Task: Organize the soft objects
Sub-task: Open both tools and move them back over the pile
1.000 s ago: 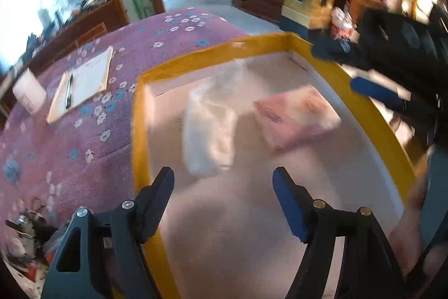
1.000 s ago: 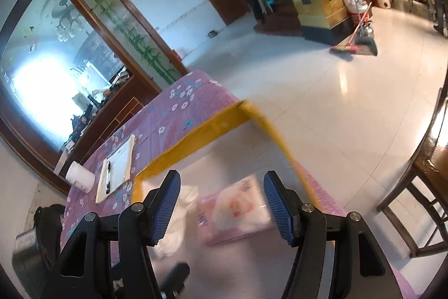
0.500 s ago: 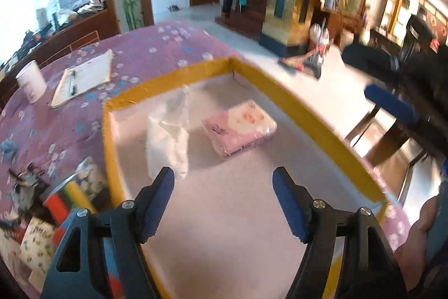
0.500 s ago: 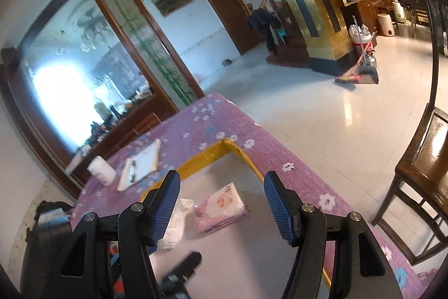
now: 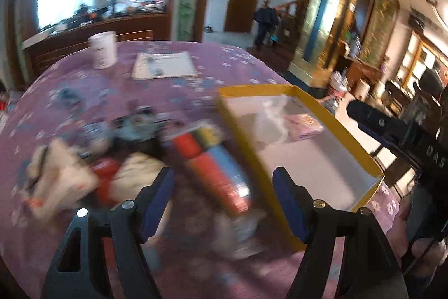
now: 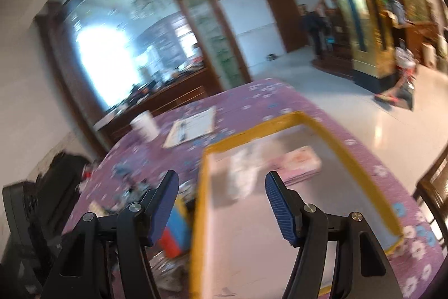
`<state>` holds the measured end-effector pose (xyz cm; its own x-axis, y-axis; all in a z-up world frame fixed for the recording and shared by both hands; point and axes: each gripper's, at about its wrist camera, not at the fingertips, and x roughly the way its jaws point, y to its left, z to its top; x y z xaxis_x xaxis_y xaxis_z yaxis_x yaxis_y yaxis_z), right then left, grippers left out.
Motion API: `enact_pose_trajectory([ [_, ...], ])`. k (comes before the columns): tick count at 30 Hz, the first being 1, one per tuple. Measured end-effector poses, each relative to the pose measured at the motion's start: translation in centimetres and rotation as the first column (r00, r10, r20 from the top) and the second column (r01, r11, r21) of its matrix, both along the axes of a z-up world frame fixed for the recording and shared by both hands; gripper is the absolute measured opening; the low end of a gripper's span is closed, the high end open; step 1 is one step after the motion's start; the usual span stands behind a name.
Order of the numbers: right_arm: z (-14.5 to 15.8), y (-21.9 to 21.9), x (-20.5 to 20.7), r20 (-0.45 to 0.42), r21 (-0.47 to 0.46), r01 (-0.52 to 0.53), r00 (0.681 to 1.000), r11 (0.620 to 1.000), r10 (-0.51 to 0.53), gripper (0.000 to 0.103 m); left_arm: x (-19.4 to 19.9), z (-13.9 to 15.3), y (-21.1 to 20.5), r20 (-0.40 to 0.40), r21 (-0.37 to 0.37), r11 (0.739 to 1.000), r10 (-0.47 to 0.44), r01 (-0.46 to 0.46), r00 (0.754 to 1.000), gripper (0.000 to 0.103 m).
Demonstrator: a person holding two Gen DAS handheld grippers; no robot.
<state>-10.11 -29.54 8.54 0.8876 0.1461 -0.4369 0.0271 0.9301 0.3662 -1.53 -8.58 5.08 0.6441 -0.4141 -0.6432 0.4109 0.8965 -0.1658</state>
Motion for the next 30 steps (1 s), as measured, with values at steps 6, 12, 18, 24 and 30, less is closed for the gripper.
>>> enact_pose_trajectory([
  [6, -1.9, 5.0, 0.5, -0.022, 0.015, -0.211, 0.977, 0.977, 0.211, 0.074, 0.5, -1.0, 7.9, 0.015, -0.041, 0.988, 0.152, -0.151, 0.988, 0.075],
  [12, -5.1, 8.3, 0.9, -0.112, 0.076, -0.352, 0.927, 0.933, 0.359, 0.074, 1.8, -4.1, 11.3, -0.058, -0.049, 0.976, 0.209, -0.211, 0.976, 0.075],
  [18, -7.4, 11.2, 1.3, -0.24, -0.006, -0.399, 0.891, 0.917, 0.386, 0.074, 2.4, -5.6, 11.4, -0.111, -0.069, 0.984, 0.156, -0.165, 0.981, 0.075],
  [24, -8.2, 13.0, 2.4, -0.289, -0.083, -0.399, 0.887, 0.913, 0.361, 0.074, 2.1, -5.6, 12.5, -0.117, -0.104, 0.974, 0.188, -0.2, 0.975, 0.075],
  [30, -8.6, 13.7, 3.8, -0.351, -0.205, -0.307, 0.909, 0.929, 0.223, 0.078, 2.1, -5.5, 12.7, -0.132, -0.124, 0.972, 0.185, -0.201, 0.974, 0.075],
])
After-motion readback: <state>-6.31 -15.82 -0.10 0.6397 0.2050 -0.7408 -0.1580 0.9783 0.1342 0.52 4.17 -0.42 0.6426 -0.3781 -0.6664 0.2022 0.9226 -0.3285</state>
